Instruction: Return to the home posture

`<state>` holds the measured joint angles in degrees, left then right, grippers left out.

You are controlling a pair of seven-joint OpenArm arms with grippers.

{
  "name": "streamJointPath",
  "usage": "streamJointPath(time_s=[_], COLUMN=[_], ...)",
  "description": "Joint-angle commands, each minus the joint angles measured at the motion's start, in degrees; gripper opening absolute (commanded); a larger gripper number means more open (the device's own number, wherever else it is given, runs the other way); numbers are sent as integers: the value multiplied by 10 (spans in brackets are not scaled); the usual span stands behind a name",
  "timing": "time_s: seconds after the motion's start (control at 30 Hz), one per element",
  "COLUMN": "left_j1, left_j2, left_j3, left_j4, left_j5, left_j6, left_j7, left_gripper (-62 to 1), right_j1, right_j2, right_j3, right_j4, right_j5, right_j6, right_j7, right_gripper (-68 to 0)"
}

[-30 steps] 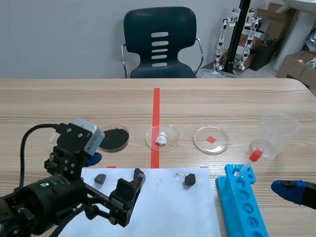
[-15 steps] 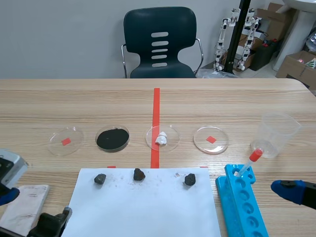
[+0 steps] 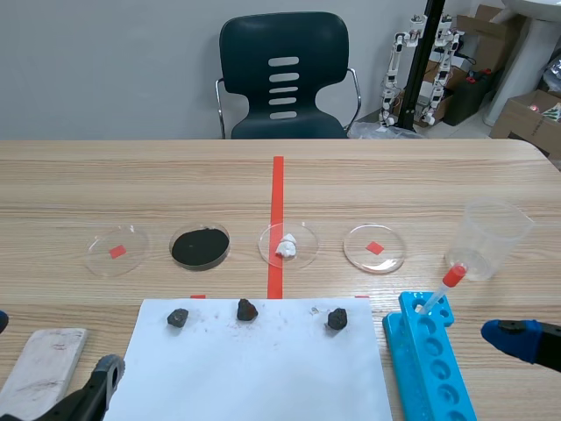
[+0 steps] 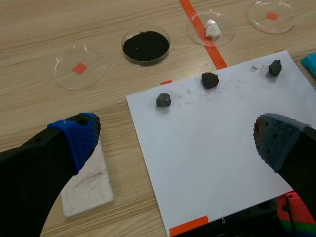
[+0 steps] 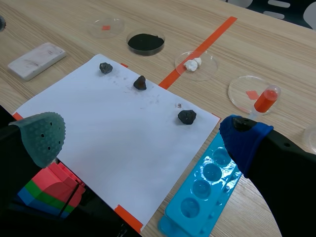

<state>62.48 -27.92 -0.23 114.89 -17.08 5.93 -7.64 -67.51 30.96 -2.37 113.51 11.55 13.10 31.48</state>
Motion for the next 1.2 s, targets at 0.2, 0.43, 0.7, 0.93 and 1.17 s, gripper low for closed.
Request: streamJointPath(time_s=[0.2,0.43,0.7,0.93,1.17], left_j1=[3,2,2,2,2], left_j2=[4,4,4,4,4], left_j3=[4,4,4,4,4], left_j4=[0,-1,-1,-1,-1], left_j5=[0,-1,-1,-1,-1], left_j6=[-51,-55,-55,-55,-55], left_j7=[-22,-22,-22,-22,-22], left_gripper=[14,14,14,14,14], right_j1=[0,0,0,0,0], right_j2=[0,0,0,0,0], right_j3=[2,2,2,2,2], right_j4=[14,14,14,14,14], right_j5=[4,4,4,4,4], right_j6=[2,2,2,2,2], right_j7=[9,9,9,9,9], right_gripper=[4,4,4,4,4])
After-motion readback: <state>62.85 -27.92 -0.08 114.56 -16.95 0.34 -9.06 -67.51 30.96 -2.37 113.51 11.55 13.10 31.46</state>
